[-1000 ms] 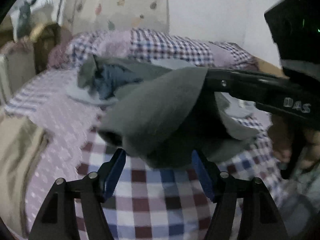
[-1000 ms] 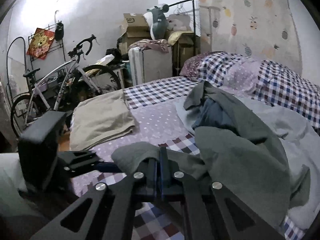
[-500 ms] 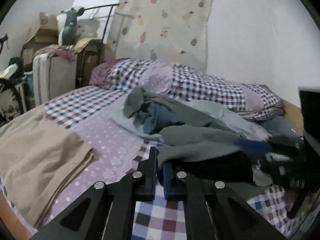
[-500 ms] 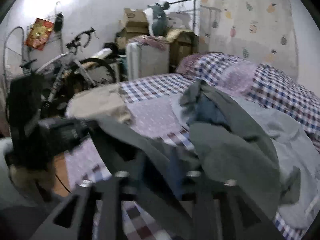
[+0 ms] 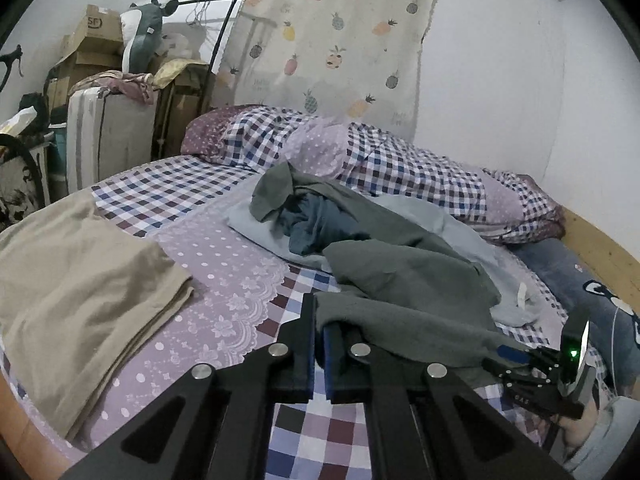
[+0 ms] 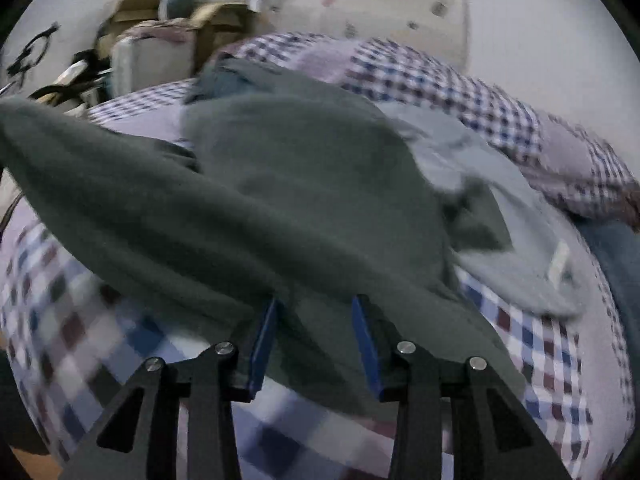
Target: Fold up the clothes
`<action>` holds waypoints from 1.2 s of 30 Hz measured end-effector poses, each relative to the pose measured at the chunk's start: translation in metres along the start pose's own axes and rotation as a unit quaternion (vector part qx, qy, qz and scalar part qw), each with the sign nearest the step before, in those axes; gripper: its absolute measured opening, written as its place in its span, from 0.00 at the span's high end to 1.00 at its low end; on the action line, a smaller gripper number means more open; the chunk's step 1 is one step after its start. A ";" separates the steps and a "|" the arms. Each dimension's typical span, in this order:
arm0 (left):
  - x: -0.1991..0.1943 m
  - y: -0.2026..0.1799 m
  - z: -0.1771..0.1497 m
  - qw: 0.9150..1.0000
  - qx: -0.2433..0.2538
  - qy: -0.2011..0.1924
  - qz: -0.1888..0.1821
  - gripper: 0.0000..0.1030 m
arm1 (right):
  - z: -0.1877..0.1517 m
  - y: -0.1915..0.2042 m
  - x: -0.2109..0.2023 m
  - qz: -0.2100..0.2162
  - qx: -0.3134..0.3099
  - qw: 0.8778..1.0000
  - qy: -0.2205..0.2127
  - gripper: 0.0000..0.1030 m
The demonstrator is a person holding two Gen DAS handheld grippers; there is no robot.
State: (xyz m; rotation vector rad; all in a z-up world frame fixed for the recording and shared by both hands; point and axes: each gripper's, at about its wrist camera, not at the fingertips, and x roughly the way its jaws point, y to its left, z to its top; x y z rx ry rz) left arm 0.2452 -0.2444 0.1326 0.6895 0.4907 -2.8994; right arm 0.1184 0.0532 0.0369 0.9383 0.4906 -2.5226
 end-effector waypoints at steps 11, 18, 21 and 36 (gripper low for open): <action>-0.007 0.032 0.007 0.997 -0.070 -0.018 0.005 0.99 | -0.035 -0.113 -0.026 -0.103 0.122 0.986 0.040 0.58; -0.011 0.056 0.008 0.992 -0.121 -0.025 0.012 0.99 | -0.054 -0.142 -0.041 0.022 0.208 0.977 0.044 0.58; -0.011 0.067 0.008 0.990 -0.135 -0.023 0.027 0.99 | -0.062 -0.149 -0.038 0.087 0.258 0.961 0.050 0.58; 0.007 0.153 -0.008 0.962 -0.258 0.004 0.095 0.99 | -0.051 -0.070 -0.040 0.197 0.148 0.968 0.056 0.55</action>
